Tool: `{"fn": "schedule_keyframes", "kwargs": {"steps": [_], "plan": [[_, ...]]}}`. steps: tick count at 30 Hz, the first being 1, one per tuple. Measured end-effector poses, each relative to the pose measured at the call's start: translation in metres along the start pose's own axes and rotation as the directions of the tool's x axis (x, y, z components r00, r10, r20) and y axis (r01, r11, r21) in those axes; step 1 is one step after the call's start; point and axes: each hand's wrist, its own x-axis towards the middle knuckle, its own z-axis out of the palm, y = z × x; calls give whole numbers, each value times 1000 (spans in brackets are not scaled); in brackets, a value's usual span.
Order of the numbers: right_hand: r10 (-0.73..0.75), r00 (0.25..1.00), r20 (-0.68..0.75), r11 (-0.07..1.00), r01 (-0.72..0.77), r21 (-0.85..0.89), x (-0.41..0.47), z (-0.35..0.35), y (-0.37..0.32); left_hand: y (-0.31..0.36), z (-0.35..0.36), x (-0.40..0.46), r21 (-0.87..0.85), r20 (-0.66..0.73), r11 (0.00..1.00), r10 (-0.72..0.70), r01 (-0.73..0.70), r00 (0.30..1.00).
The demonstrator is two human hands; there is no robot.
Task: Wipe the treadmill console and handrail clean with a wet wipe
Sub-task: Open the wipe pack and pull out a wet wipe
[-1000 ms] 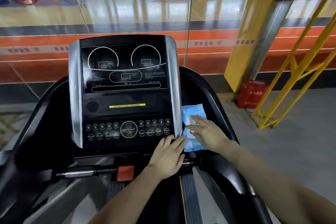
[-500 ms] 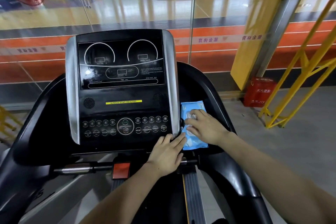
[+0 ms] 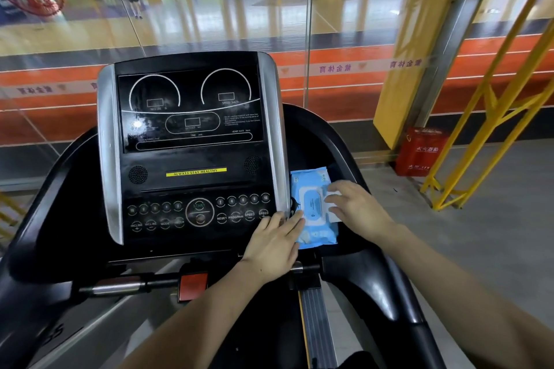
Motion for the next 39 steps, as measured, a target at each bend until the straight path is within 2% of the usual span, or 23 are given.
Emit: {"fn": "schedule_keyframes", "kwargs": {"steps": [3, 6, 12, 15, 20, 26, 32, 35, 39], "plan": [[-44, 996, 83, 998, 41, 45, 6, 3, -12, 0, 1, 2, 12, 36, 1000, 6, -6, 999], [34, 990, 138, 994, -48, 96, 8, 4, -20, 0, 0, 3, 13, 34, 1000, 11, -11, 999], [37, 972, 233, 999, -28, -42, 13, 0, -29, 2, -1, 2, 6, 26, 1000, -1, 0, 1000], [16, 946, 323, 988, 35, -152, 22, -4, -34, 5, -1, 2, -8, 26, 1000, -3, 3, 1000], [55, 925, 375, 983, 15, -181, 28, -9, -36, 5, -1, 0, -17, 36, 1000, -7, 8, 999], [48, 911, 409, 956, 77, -285, 36, -5, -40, 5, -1, 1, -15, 26, 1000, -3, 3, 1000], [-66, 925, 374, 939, 184, -290, 36, -2, -38, 4, -3, 1, -15, 11, 1000, 5, -4, 1000], [-54, 953, 298, 960, 132, -247, 33, 2, -33, 5, -3, 1, -9, 0, 1000, 4, -4, 1000], [113, 962, 250, 975, -58, -215, 50, 4, -19, 5, 0, 0, 1, -10, 1000, -4, 4, 1000]]}}
